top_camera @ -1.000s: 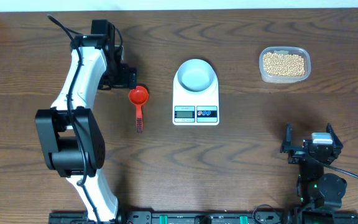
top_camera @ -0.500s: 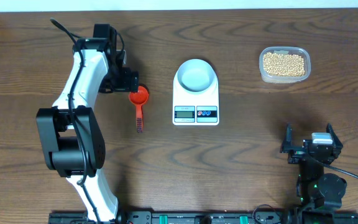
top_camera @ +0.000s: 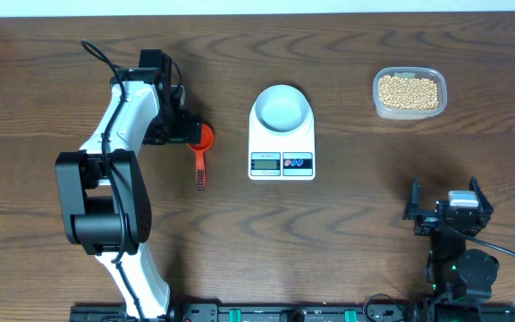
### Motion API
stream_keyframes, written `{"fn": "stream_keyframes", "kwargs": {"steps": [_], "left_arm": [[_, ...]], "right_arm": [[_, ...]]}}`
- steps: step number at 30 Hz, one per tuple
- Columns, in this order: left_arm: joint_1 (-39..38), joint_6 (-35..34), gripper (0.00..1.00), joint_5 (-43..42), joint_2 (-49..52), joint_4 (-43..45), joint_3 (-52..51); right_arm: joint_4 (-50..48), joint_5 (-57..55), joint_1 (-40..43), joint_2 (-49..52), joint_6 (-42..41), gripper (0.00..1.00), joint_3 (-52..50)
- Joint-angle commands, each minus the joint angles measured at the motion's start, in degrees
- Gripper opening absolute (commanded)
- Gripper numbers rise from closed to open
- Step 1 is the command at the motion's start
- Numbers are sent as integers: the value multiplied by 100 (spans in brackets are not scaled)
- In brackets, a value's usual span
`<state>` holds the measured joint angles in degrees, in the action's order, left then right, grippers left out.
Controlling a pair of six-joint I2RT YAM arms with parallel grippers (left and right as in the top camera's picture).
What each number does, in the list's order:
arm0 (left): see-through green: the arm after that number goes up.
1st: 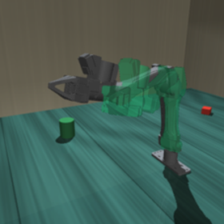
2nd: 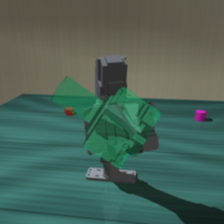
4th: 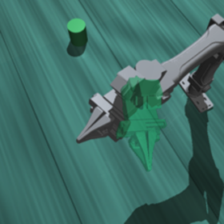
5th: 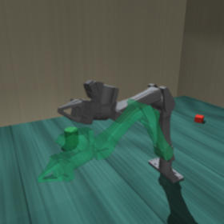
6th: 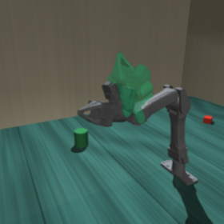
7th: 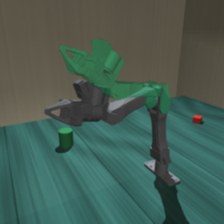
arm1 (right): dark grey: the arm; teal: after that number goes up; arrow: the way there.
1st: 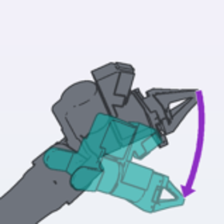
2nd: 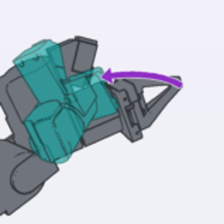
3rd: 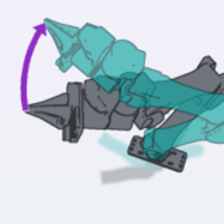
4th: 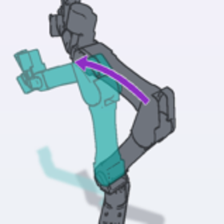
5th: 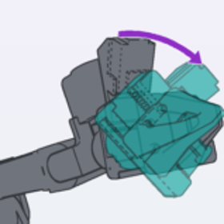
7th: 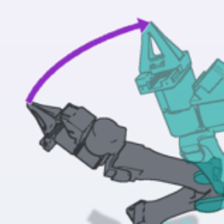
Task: Scoop item into bowl and weigh 50g on scale
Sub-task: 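Lower the left gripper and close it on the red scoop's rim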
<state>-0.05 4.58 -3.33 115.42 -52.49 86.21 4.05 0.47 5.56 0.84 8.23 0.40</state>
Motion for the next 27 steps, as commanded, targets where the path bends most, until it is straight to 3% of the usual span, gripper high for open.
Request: {"fn": "stream_keyframes", "kwargs": {"steps": [1, 27], "left_arm": [[-2, 76, 98, -52, 42, 46, -90], [-212, 52, 98, -52, 44, 979, -483]], "right_arm": [[26, 35, 50, -28, 63, 99, -9], [26, 35, 50, -28, 63, 99, -9]]}}
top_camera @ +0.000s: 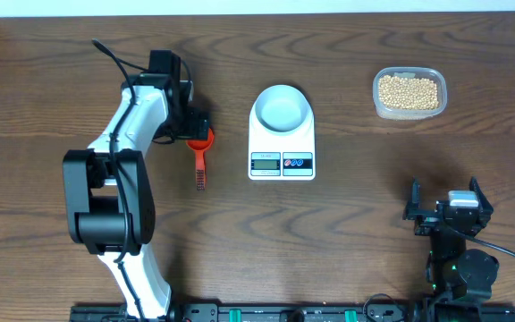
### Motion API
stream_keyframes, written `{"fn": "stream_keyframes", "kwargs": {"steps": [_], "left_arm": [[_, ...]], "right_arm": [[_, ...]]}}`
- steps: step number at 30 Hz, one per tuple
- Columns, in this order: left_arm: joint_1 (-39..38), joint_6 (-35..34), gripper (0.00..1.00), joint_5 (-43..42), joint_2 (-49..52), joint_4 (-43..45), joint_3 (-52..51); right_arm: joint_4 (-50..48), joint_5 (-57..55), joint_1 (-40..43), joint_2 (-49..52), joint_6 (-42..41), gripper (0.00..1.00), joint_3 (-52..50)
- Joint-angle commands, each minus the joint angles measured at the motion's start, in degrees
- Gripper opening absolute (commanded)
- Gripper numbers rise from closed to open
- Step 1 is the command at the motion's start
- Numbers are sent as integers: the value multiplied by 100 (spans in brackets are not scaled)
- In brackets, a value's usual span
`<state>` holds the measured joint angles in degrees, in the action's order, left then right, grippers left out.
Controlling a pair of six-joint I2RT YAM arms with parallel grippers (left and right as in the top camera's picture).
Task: Scoop item into bowl and weigh 50g on scale
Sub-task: 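Lower the left gripper and close it on the red scoop's rim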
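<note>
An orange scoop point(202, 156) lies on the table left of the scale, its head toward the back and its dark handle tip toward the front. My left gripper point(194, 123) hangs right at the scoop's head and partly covers it; its jaws are hidden from above. A white bowl point(282, 107) stands on the white scale point(282, 163). A clear tub of soybeans point(409, 93) sits at the back right. My right gripper point(445, 204) rests at the front right, fingers spread, nothing between them.
The left arm point(123, 134) arches from its base at the front left across the left side of the table. The table's back edge runs just behind the tub and the scale.
My left gripper has shifted a little to the right and back, now more over the scoop's head. The scoop, the bowl, the tub and the right arm stay where they were.
</note>
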<state>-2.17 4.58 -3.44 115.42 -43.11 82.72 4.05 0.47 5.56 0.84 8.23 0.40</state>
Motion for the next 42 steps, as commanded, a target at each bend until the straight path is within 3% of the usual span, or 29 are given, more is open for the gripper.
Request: {"fn": "stream_keyframes", "kwargs": {"steps": [1, 42], "left_arm": [[0, 52, 98, -39, 44, 81, -170], [0, 57, 98, -42, 44, 516, -538]], "right_arm": [[26, 35, 50, -28, 63, 99, -9], [26, 35, 50, -28, 63, 99, -9]]}}
